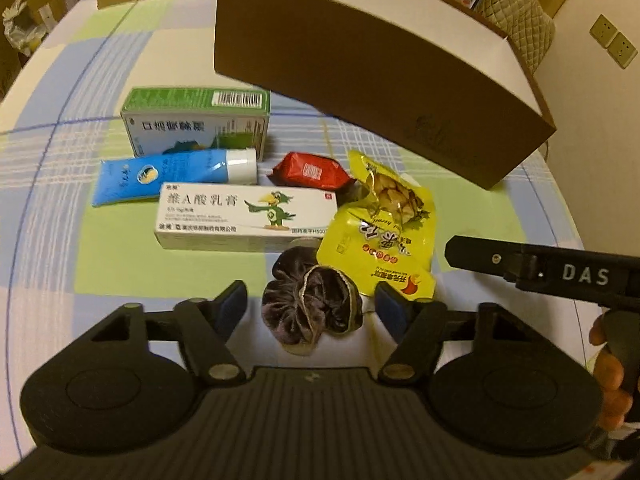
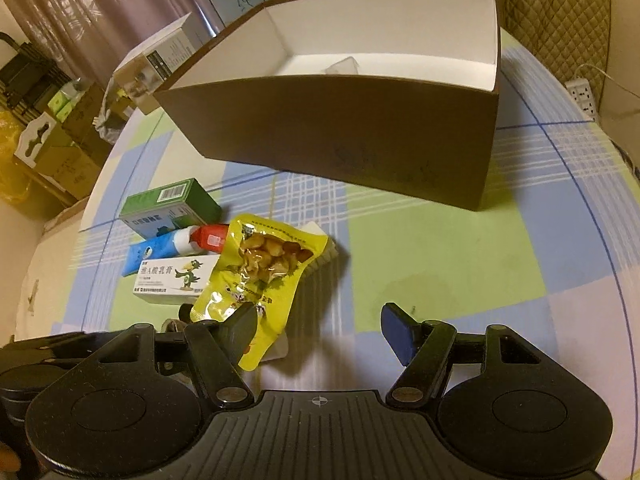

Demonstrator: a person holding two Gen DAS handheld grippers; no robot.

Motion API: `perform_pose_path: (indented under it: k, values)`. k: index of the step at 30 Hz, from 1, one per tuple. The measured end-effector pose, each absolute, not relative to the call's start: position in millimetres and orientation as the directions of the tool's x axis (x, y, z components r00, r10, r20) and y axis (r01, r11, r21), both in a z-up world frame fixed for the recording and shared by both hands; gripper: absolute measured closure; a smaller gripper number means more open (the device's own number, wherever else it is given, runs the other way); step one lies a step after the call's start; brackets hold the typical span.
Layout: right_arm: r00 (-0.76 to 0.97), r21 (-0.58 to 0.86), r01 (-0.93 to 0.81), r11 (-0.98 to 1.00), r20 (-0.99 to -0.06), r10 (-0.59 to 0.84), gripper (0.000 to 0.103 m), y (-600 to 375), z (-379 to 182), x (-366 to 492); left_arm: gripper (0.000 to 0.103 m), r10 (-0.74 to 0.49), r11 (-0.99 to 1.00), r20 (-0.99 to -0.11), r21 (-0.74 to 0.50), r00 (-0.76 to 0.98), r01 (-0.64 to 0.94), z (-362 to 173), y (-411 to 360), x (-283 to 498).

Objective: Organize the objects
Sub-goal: 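Return the left tool to the pile and grasp the dark scrunchie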

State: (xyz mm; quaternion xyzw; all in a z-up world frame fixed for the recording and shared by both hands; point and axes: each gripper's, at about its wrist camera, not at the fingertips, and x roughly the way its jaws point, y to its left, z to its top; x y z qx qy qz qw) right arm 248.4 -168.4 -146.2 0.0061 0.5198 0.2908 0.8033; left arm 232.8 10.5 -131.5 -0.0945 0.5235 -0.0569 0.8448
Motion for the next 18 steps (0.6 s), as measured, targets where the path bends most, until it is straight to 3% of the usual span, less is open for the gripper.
perform_pose_path:
  k: [3,5,7,18]
  values:
    - [0.277,0.327,-0.468,0.821,-0.828,0.488,0.037,-166,-148,249,0.054,-0.208,0.971,-0.878,-0.238,0.432,-0.017,-138,13,234]
    - [0.266,0.34,-0.475,0.812,-0.824,0.501,0.037,-163,-149,249,0.074,-0.214,0.968,-0.876,-0.25,0.432,-0.029,-139,16,233]
    - [0.256,0.352,-0.48,0.804,-0.82,0.512,0.037,-160,-150,249,0.083,-0.215,0.965,-0.872,-0.258,0.441,-0.04,-139,20,232]
    - [0.213,0.398,-0.483,0.78,-0.811,0.545,0.037,-142,-164,252,0.089,-0.139,0.975,-0.845,-0.209,0.517,-0.079,-114,51,223]
